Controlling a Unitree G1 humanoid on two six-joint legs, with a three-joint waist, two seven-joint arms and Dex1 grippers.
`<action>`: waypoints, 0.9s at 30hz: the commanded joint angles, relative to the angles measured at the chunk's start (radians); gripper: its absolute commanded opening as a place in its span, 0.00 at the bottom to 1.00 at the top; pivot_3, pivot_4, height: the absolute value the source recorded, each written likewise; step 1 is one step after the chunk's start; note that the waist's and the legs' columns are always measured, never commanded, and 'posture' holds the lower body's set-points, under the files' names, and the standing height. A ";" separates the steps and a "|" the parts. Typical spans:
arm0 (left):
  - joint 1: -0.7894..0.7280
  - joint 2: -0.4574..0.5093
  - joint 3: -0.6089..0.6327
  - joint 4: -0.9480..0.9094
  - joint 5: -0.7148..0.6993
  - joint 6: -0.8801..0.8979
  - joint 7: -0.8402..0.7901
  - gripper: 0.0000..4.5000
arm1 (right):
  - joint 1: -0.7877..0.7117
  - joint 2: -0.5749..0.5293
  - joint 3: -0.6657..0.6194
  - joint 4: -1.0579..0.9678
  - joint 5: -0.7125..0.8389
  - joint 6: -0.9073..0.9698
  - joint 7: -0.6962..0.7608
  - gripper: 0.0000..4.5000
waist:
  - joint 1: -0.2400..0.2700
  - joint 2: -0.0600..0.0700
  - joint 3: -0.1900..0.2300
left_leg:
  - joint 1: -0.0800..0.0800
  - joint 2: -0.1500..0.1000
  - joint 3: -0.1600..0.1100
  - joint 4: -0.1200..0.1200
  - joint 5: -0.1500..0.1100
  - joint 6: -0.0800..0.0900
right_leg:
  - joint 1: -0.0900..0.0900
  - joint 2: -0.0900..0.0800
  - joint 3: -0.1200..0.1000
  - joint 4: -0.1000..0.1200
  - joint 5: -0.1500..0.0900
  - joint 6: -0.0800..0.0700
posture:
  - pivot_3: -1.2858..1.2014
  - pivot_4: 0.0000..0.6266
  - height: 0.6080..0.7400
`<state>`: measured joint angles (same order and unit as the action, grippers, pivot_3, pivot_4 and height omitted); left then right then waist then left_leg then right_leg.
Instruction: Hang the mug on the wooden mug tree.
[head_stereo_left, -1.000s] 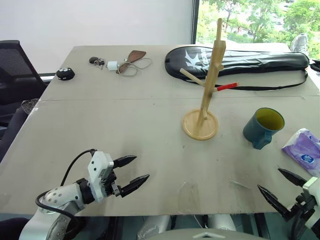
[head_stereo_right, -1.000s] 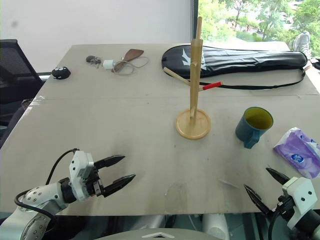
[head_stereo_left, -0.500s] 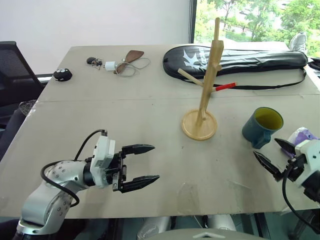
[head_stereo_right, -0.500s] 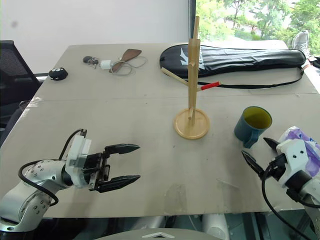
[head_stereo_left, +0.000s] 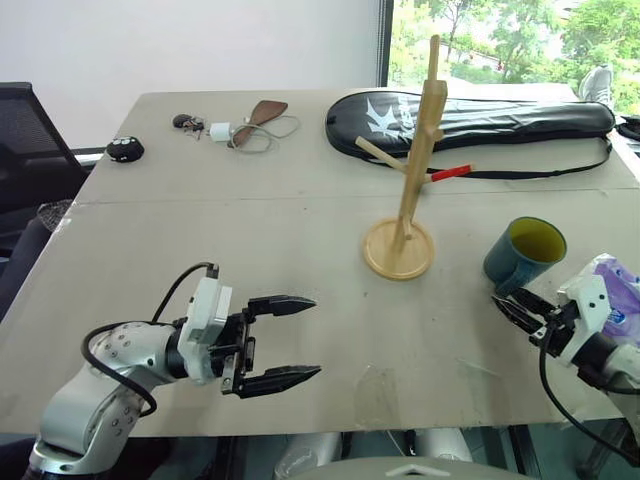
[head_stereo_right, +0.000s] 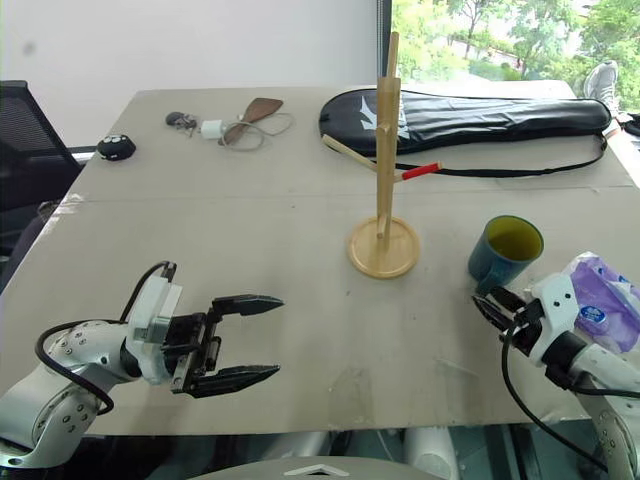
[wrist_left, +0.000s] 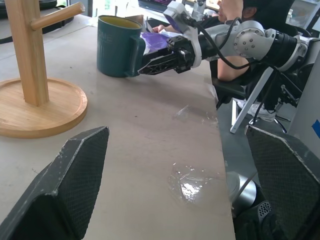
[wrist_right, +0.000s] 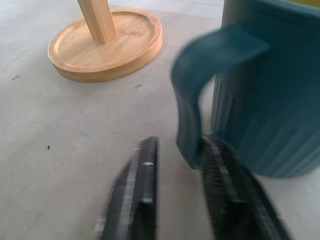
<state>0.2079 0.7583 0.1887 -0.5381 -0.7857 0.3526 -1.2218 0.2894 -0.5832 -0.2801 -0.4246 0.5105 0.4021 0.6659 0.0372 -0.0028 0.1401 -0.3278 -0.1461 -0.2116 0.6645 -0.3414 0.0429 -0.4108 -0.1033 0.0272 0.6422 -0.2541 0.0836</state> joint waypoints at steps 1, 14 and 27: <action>0.005 -0.001 0.027 -0.026 -0.009 -0.026 -0.003 1.00 | -0.018 0.006 0.005 0.016 -0.019 -0.050 0.017 0.01 | 0.000 0.000 0.000 | 0.000 0.000 0.000 0.000 0.000 0.000 | 0.000 0.000 0.000 0.000 0.000 0.000 | 0.52 0.24 1.00; -0.034 -0.077 0.057 -0.039 -0.065 -0.018 0.110 1.00 | -0.153 -0.040 -0.108 -0.091 0.144 0.016 0.015 0.01 | 0.001 0.001 0.001 | 0.000 0.000 0.000 0.000 0.000 0.000 | 0.000 0.000 0.000 0.000 0.000 0.000 | 0.52 0.24 1.00; -0.021 -0.162 0.153 -0.164 -0.241 -0.043 0.234 1.00 | -0.473 -0.239 -0.048 -0.218 0.376 0.318 -0.063 0.01 | 0.002 -0.003 0.002 | -0.001 0.001 0.001 0.001 0.000 0.000 | -0.001 0.000 0.000 -0.001 0.000 0.000 | 0.52 0.24 1.00</action>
<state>0.1846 0.5803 0.3100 -0.6503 -0.9807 0.2992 -1.0099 -0.1537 -0.8035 -0.3284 -0.6193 0.8625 0.7058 0.6050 0.0392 -0.0053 0.1421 -0.3293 -0.1451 -0.2103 0.6653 -0.3414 0.0430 -0.4115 -0.1035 0.0271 0.6416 -0.2540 0.0837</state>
